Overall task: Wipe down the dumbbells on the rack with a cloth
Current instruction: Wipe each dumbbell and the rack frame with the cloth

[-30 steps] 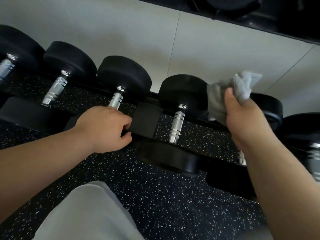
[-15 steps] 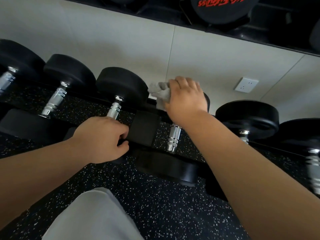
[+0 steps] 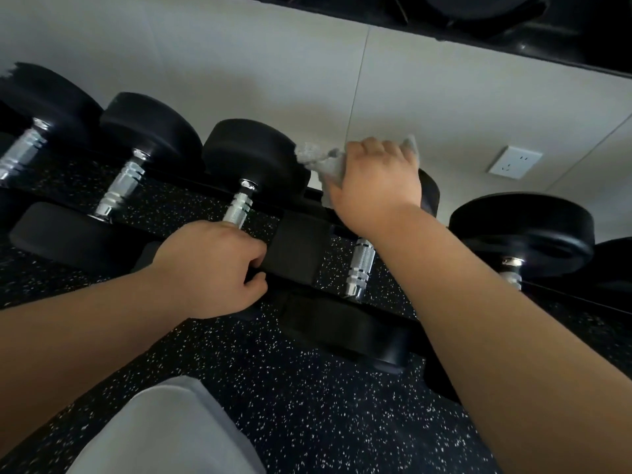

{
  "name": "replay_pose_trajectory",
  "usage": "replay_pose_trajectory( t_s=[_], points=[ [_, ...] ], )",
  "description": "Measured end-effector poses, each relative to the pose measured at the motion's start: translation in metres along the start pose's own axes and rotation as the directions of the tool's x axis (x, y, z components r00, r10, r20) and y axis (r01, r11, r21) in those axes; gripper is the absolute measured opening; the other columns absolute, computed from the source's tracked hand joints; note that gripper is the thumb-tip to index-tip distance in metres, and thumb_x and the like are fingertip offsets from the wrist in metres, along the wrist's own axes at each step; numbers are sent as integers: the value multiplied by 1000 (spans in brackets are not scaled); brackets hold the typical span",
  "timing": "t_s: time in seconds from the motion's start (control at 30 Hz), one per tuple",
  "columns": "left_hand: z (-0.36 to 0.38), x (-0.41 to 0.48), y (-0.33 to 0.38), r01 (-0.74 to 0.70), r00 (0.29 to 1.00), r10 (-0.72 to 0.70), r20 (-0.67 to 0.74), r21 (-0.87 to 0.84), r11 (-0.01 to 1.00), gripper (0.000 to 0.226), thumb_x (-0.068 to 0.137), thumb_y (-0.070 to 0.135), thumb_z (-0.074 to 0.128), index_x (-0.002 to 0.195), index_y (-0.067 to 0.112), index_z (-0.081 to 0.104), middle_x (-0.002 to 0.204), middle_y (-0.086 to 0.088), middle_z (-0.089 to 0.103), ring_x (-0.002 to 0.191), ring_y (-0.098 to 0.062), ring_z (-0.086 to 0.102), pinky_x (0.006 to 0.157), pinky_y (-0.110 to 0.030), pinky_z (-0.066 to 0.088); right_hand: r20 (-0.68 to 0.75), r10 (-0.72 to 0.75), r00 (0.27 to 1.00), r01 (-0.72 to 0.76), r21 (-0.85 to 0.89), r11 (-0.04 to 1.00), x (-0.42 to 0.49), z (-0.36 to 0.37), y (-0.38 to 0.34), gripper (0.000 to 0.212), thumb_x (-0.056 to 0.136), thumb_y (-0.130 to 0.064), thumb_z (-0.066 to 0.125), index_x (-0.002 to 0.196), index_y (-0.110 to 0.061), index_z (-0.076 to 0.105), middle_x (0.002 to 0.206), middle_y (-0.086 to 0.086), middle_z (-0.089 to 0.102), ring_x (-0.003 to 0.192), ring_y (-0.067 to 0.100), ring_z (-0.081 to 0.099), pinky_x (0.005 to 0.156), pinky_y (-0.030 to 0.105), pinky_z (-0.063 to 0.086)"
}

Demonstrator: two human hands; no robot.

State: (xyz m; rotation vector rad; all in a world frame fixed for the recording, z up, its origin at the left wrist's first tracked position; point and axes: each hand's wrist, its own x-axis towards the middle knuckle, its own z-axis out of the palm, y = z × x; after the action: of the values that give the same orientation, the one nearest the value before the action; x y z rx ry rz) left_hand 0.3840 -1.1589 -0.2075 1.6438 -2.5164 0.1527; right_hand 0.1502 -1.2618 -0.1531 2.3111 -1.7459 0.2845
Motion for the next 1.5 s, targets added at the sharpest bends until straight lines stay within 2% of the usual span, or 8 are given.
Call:
replay_pose_trajectory(
  t_s=[0.1, 0.27, 0.47, 0.6, 0.8, 1.17, 1.3, 1.5],
  points=[
    [0, 0, -1, -5, 1000, 5, -1, -13, 1000, 31, 82, 56, 46, 75, 32, 64, 62, 14, 56, 66, -9, 55, 59, -27, 36, 10, -68, 998, 67, 31, 997, -12, -1, 23, 58, 91, -62, 50, 135, -23, 54, 129, 5, 61, 120, 35, 56, 111, 50, 37],
    [0, 2, 2, 5, 1000, -5, 16, -32, 999, 32, 80, 56, 44, 72, 31, 61, 62, 13, 54, 66, -11, 57, 61, -30, 48, 19, 94, 995, -96, 161, 982, -35, -6, 61, 67, 98, -70, 41, 137, -16, 46, 126, 11, 59, 112, 35, 59, 89, 48, 52],
    [-2, 3, 3, 14, 999, -15, 45, 14, 1000, 39, 80, 59, 39, 75, 30, 64, 64, 12, 55, 68, -12, 57, 64, -32, 52, 66, -46, 997, 53, -95, 994, 9, -11, 6, 62, 92, -75, 42, 113, -20, 60, 107, 7, 62, 99, 32, 61, 82, 43, 43],
    [-4, 2, 4, 18, 999, -17, 49, -11, 1000, 36, 81, 59, 40, 73, 30, 62, 62, 12, 52, 67, -12, 55, 64, -34, 53, 162, -250, 955, 279, -188, 942, 17, -11, -6, 55, 90, -71, 52, 114, -22, 62, 110, 4, 62, 102, 32, 61, 87, 43, 41],
    [-3, 3, 4, 7, 1000, -6, 25, -9, 1000, 35, 80, 58, 40, 72, 29, 59, 63, 12, 53, 67, -13, 56, 62, -32, 51, 146, -171, 974, 178, -38, 983, -17, -33, 45, 72, 87, -64, 66, 146, -30, 42, 137, 4, 56, 119, 33, 57, 97, 48, 48],
    [-5, 1, 2, 46, 998, -44, 45, -45, 998, 37, 80, 62, 38, 75, 32, 59, 63, 14, 52, 69, -11, 56, 66, -32, 50, 193, -243, 951, 270, -131, 954, 13, -17, 14, 60, 82, -66, 67, 126, -26, 58, 118, 6, 60, 109, 33, 59, 93, 44, 49],
    [-5, 1, 1, 52, 998, -50, 36, -53, 997, 37, 80, 62, 41, 74, 31, 60, 63, 14, 53, 67, -11, 56, 65, -32, 51, 235, -104, 966, 86, 84, 993, -6, -25, 59, 81, 76, -65, 78, 144, -43, 39, 123, 1, 57, 113, 31, 58, 90, 48, 53],
    [-3, 3, 3, 63, 998, -63, 27, -32, 997, 38, 78, 62, 40, 75, 31, 61, 62, 13, 51, 67, -14, 57, 64, -32, 51, 304, 10, 953, -67, 181, 981, -16, -24, 79, 87, 70, -59, 85, 140, -32, 40, 117, 3, 62, 98, 28, 61, 85, 43, 55]
  ],
)
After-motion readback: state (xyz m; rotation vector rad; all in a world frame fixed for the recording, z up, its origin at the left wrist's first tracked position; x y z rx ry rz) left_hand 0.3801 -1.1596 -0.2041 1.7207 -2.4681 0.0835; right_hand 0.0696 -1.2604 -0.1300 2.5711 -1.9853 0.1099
